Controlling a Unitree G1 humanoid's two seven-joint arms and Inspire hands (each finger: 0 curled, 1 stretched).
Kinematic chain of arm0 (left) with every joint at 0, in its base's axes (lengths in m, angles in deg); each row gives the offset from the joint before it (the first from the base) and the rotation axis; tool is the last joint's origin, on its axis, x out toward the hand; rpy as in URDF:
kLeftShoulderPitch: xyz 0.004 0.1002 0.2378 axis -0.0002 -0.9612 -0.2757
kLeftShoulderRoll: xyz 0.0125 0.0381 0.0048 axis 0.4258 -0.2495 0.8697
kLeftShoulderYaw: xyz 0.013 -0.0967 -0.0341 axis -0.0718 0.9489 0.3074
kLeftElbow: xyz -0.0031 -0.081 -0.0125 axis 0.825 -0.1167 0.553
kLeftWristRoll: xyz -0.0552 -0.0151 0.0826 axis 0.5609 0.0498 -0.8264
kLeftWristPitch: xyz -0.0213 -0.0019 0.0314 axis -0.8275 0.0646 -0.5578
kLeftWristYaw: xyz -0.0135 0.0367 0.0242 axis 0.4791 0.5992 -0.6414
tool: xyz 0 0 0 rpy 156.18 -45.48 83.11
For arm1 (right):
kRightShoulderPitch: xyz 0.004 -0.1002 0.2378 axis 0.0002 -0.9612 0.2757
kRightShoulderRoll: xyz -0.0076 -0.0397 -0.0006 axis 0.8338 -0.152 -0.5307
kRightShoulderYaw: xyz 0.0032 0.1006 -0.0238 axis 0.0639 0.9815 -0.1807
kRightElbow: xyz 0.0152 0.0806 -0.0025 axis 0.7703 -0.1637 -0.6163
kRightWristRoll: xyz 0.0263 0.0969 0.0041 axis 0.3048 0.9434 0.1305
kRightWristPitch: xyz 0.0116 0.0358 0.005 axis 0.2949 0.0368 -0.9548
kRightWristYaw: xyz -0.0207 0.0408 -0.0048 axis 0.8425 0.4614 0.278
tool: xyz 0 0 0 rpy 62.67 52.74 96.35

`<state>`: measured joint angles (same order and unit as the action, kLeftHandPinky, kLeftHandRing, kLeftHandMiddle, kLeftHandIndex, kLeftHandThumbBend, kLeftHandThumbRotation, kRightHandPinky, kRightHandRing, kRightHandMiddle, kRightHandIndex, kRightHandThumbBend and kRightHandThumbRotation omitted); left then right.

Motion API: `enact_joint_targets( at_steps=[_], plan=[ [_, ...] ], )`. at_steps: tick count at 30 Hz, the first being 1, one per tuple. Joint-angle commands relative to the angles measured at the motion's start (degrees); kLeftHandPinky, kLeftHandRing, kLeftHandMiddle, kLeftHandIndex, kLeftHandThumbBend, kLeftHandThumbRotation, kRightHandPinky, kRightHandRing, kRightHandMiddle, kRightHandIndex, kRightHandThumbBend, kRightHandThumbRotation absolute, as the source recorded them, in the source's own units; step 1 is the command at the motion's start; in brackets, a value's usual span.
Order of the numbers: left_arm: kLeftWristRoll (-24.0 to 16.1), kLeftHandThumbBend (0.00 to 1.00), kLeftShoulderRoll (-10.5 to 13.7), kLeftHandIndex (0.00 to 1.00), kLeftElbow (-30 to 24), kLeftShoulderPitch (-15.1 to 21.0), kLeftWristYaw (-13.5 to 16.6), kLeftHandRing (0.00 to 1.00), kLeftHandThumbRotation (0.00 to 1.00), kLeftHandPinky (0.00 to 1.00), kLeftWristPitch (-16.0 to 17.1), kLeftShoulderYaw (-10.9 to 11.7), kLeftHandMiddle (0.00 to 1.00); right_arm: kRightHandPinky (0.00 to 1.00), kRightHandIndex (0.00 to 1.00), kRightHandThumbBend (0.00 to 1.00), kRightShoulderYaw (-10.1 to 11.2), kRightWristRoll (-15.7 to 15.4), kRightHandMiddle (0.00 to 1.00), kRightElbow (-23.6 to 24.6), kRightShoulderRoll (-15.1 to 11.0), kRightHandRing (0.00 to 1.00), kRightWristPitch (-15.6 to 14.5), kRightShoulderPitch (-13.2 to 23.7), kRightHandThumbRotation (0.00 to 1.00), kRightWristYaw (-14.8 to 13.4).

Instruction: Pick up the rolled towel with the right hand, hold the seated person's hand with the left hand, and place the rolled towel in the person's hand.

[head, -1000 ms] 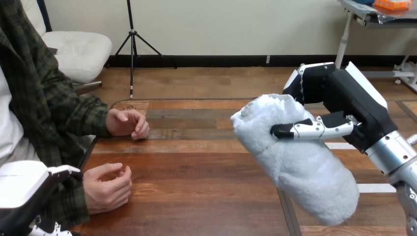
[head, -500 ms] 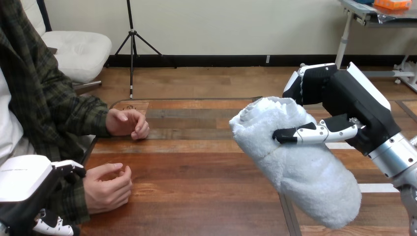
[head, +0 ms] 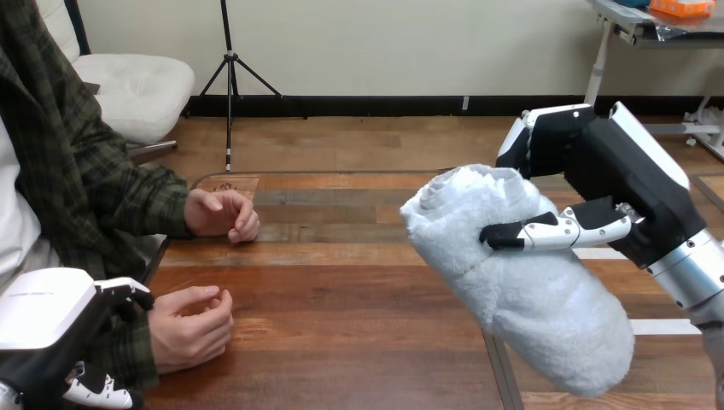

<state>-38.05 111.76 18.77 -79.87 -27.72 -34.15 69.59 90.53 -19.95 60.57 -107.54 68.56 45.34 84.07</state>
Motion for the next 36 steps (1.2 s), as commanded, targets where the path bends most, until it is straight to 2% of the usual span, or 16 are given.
enact_joint_targets(
  at_steps=[1, 8, 12, 20, 30, 36],
  plan=[
    [0.8, 0.99, 0.3, 0.69, -0.7, 3.4, 1.8, 0.60, 0.01, 0.54, -0.3, -0.8, 0.66, 0.15, 0.40, 0.81, 2.5, 1.4, 0.31, 3.7, -0.2, 0.21, 1.3, 1.8, 0.00, -0.7],
    [1.0, 0.99, 0.2, 0.68, -0.5, 3.6, 3.3, 0.59, 0.00, 0.53, 0.4, -1.0, 0.64, 0.15, 0.40, 0.80, 2.8, 1.3, 0.30, 4.1, -0.4, 0.21, 1.7, 1.7, 0.00, -0.4],
    [0.5, 1.00, 0.2, 0.70, -1.1, 3.5, 3.2, 0.59, 0.00, 0.54, -0.5, -1.2, 0.65, 0.15, 0.39, 0.79, 2.9, 0.6, 0.30, 4.6, -0.7, 0.21, 1.6, 1.7, 0.00, -0.6],
    [-1.1, 1.00, 0.5, 0.76, -0.1, 3.9, 6.2, 0.67, 0.08, 0.60, -0.1, -1.5, 0.72, 0.15, 0.38, 0.79, 3.0, 0.9, 0.30, 5.6, -0.8, 0.22, 0.8, 1.4, 0.00, -0.6],
    [-5.6, 1.00, 1.5, 0.85, 0.3, 3.9, 9.0, 0.80, 0.22, 0.73, -4.0, -1.6, 0.82, 0.15, 0.38, 0.79, 3.1, 1.2, 0.31, 6.3, -0.9, 0.22, 0.6, 1.1, 0.00, -0.4],
    [-6.3, 1.00, 2.1, 0.88, 0.6, 4.4, 8.0, 0.84, 0.27, 0.80, -6.3, -1.8, 0.85, 0.15, 0.37, 0.79, 3.2, 1.7, 0.31, 6.3, -0.8, 0.22, 0.4, 1.1, 0.00, 0.0]
  ],
)
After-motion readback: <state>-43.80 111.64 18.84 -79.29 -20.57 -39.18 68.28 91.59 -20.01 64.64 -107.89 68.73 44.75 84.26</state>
